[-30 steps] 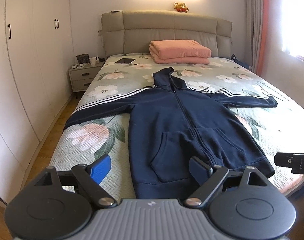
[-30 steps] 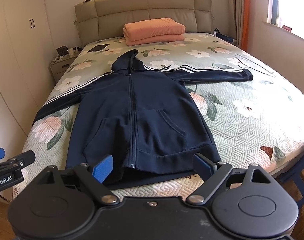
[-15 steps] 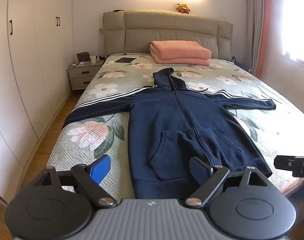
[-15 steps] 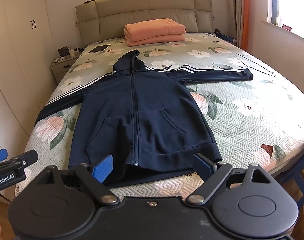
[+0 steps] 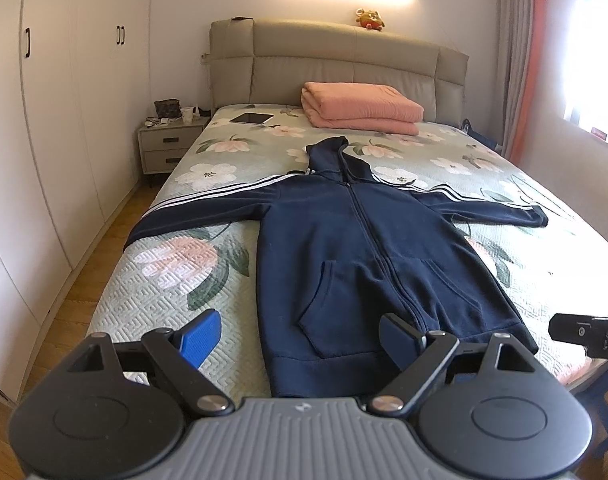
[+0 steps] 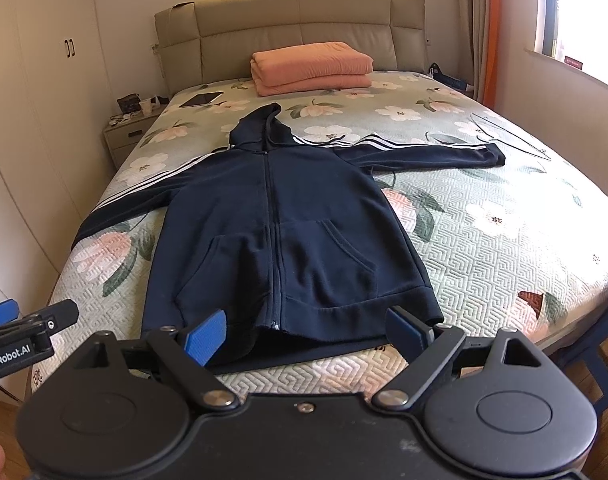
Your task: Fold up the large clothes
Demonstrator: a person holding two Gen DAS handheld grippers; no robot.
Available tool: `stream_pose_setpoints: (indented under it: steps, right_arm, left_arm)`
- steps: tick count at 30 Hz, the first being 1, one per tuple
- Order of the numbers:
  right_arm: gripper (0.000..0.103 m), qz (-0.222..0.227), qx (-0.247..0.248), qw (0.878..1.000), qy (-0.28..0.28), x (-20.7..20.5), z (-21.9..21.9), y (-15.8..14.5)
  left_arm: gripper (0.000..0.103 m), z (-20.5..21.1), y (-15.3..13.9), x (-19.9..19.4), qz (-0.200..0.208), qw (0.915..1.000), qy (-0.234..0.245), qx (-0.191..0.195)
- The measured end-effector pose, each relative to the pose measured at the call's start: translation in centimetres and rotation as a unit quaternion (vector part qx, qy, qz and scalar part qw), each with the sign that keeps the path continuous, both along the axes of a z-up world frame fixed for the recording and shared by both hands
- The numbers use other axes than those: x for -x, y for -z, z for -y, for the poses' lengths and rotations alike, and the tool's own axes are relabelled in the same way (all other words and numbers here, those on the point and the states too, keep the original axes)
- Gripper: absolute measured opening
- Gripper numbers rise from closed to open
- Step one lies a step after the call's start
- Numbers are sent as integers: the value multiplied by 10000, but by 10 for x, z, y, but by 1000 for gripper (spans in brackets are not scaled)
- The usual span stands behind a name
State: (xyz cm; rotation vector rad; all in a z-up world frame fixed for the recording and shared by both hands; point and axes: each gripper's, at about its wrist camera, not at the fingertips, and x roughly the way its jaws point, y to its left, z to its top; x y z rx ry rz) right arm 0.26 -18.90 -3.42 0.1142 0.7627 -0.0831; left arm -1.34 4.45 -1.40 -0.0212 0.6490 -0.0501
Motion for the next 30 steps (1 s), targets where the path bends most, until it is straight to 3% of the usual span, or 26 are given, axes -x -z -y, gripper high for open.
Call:
stream_pose_setpoints:
  steps: [7, 12, 16, 19, 22, 26, 30]
  right_arm:
    - [103, -103, 101, 9999, -17, -18, -3, 6]
    - [103, -315, 178, 9993, -49, -58, 8, 33]
    - [103, -328, 277, 9989, -168, -112, 30, 71]
    - [103, 53, 119, 9999, -82, -157, 63, 102]
    - [103, 317, -161, 9993, 107, -208, 103, 134]
    - [102, 464, -509, 9956, 635, -279, 165, 178]
    - [102, 470, -955, 9882, 1099, -326, 226, 189]
  left_arm:
    - [91, -8, -6, -6, 180, 9997, -151, -10]
    - [91, -2, 4, -39, 128, 9999, -45, -6]
    - [91, 16, 26, -97, -7, 10000, 9, 32]
    - [90, 35, 54, -155, -104, 9997, 29, 213]
    - [82, 56, 85, -221, -210, 9986, 216, 427]
    - [81, 84, 117, -300, -109, 9965, 443, 698]
    - [80, 109, 131, -361, -283, 9939, 311, 1021]
